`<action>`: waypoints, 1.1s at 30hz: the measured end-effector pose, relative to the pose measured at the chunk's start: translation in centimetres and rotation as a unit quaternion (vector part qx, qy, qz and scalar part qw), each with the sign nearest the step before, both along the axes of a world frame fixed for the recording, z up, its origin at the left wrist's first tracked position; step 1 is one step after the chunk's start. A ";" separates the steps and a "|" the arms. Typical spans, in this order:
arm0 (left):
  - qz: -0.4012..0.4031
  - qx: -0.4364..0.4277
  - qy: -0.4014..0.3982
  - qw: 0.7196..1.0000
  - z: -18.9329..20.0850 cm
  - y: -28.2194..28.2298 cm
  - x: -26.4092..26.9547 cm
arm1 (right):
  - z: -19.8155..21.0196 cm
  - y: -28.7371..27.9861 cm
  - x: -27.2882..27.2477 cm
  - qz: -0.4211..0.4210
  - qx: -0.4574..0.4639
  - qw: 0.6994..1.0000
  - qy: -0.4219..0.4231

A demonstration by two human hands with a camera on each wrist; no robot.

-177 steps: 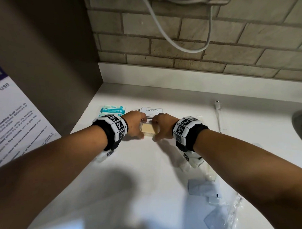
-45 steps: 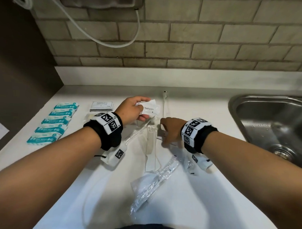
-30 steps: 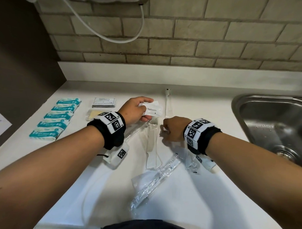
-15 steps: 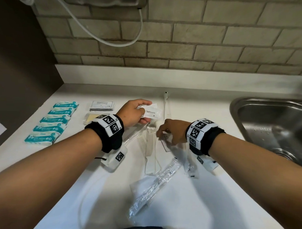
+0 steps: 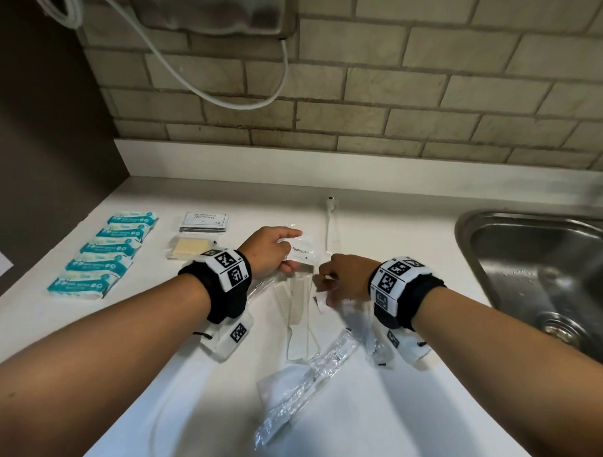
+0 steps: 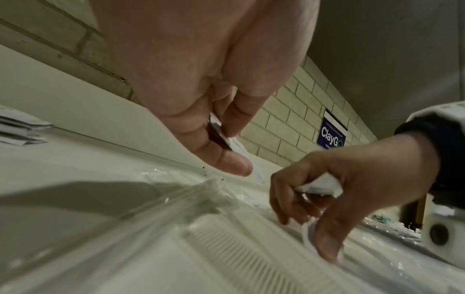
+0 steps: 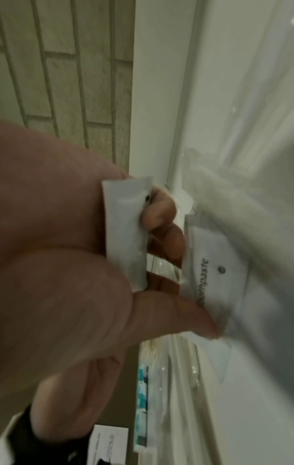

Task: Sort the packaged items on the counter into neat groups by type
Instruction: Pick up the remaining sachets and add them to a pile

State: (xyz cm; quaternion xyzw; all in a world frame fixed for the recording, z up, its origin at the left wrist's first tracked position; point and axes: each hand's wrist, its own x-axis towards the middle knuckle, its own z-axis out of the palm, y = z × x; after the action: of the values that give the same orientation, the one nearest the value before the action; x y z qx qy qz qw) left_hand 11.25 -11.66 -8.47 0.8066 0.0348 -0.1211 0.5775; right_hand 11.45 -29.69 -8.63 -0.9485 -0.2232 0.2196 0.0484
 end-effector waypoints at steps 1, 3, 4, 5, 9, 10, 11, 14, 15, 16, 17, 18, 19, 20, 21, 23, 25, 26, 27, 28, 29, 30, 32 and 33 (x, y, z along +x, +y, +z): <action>-0.001 -0.005 0.010 1.000 -0.1 0.0 -0.1 | 0.3 -0.1 -0.1 0.001 0.021 1.000 0.007; 0.005 -0.015 0.026 1.000 -0.2 0.0 -0.5 | 1.4 -0.1 -0.3 0.002 0.063 0.998 0.011; 0.007 -0.019 0.031 0.999 -0.2 -0.1 -0.8 | 2.0 -0.2 -0.2 0.001 0.089 0.996 -0.002; 0.008 -0.021 0.032 0.999 -0.2 -0.1 -1.0 | 2.7 -0.1 -0.1 -0.003 0.117 0.993 -0.022; -0.009 -0.043 0.040 0.998 0.3 0.0 -2.0 | 4.6 0.5 0.3 -0.026 0.220 0.972 -0.073; -0.019 -0.048 0.039 0.998 0.6 0.0 -2.1 | 4.8 0.8 0.3 -0.028 0.233 0.969 -0.074; -0.027 -0.055 0.035 0.997 0.8 0.1 -2.2 | 4.8 1.1 0.3 -0.031 0.239 0.968 -0.073; -0.047 -0.088 0.038 0.994 1.4 0.3 -2.3 | 4.9 1.8 0.4 -0.039 0.244 0.966 -0.073; -0.054 -0.096 0.045 0.993 1.6 0.3 -2.3 | 4.9 2.1 0.4 -0.045 0.244 0.966 -0.068; -0.058 -0.103 0.054 0.992 1.7 0.3 -2.4 | 4.7 2.2 0.4 -0.046 0.242 0.967 -0.064; -0.057 -0.107 0.058 0.991 1.7 0.3 -2.5 | 4.5 2.4 0.4 -0.045 0.238 0.968 -0.065; -0.052 -0.108 0.055 0.991 1.7 0.3 -2.5 | 4.4 2.6 0.3 -0.041 0.234 0.969 -0.070; -0.047 -0.109 0.049 0.992 1.5 0.3 -2.5 | 4.2 2.7 0.2 -0.036 0.234 0.969 -0.075; -0.042 -0.106 0.043 0.992 1.4 0.4 -2.5 | 4.1 2.9 0.0 -0.033 0.237 0.968 -0.077; -0.038 -0.102 0.039 0.993 1.3 0.4 -2.5 | 4.0 3.0 -0.2 -0.030 0.241 0.967 -0.075; -0.031 -0.085 0.032 0.995 1.3 0.6 -2.4 | 3.8 3.4 -0.5 -0.038 0.250 0.965 -0.062; -0.015 -0.077 0.028 0.997 1.3 0.9 -2.2 | 3.6 3.6 -0.5 -0.053 0.259 0.963 -0.052; -0.005 -0.082 0.027 0.996 1.4 1.1 -2.2 | 3.5 3.6 -0.4 -0.057 0.261 0.962 -0.053; 0.004 -0.089 0.026 0.996 1.4 1.2 -2.1 | 3.5 3.6 -0.3 -0.058 0.259 0.962 -0.056; 0.010 -0.096 0.025 0.995 1.5 1.5 -2.1 | 3.6 3.6 -0.3 -0.054 0.255 0.963 -0.062; 0.013 -0.100 0.026 0.995 1.5 1.7 -2.0 | 3.7 3.5 -0.3 -0.048 0.247 0.966 -0.067; 0.017 -0.102 0.026 0.994 1.6 1.8 -2.0 | 3.9 3.6 -0.3 -0.039 0.236 0.968 -0.072; 0.019 -0.100 0.022 0.995 1.8 2.1 -2.2 | 4.0 3.7 -0.2 -0.024 0.228 0.970 -0.083; 0.019 -0.102 0.022 0.994 1.8 2.4 -2.2 | 4.0 3.8 -0.2 -0.024 0.233 0.968 -0.084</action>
State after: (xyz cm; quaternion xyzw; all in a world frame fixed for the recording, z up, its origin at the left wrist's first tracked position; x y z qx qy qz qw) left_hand 9.03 -9.31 -6.69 0.7400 0.0502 -0.1310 0.6578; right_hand 11.27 -25.86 -4.61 -0.9311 -0.2490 0.0794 0.2546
